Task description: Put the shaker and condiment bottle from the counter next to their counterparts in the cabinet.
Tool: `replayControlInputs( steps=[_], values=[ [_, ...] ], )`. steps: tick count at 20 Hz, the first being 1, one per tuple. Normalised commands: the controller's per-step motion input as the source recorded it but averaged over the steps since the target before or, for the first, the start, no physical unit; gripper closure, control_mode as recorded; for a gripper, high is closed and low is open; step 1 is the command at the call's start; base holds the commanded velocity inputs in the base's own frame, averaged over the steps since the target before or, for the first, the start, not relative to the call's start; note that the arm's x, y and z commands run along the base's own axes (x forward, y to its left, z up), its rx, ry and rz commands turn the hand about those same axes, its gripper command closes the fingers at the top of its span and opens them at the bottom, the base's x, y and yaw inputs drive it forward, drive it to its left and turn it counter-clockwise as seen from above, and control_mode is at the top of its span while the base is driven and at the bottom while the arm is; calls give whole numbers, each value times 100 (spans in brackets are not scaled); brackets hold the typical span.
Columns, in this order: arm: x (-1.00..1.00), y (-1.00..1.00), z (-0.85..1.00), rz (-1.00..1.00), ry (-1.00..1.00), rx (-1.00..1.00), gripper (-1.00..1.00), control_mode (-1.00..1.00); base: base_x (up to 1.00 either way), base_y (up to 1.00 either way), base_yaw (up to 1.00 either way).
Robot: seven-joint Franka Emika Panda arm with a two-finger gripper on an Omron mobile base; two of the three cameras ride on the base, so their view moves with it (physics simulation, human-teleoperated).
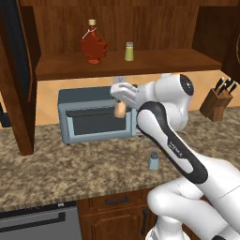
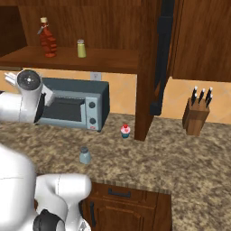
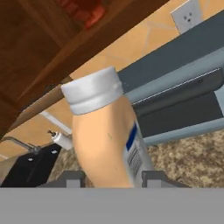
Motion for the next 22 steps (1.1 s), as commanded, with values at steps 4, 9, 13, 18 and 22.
replayControlInputs(
  steps=[4, 9, 13, 18, 22],
  values=[
    [-24, 24, 97, 5, -2, 0, 100, -100, 0, 0, 0],
    [-43, 20, 95, 4, -6, 0, 100, -100, 0, 0, 0],
    [12, 29, 24, 0, -5, -4, 100, -100, 0, 0, 0],
    [35, 3, -11, 12, 0, -5, 100, -100, 0, 0, 0],
    [33, -24, 7, 17, -6, 0, 100, -100, 0, 0, 0]
  ],
)
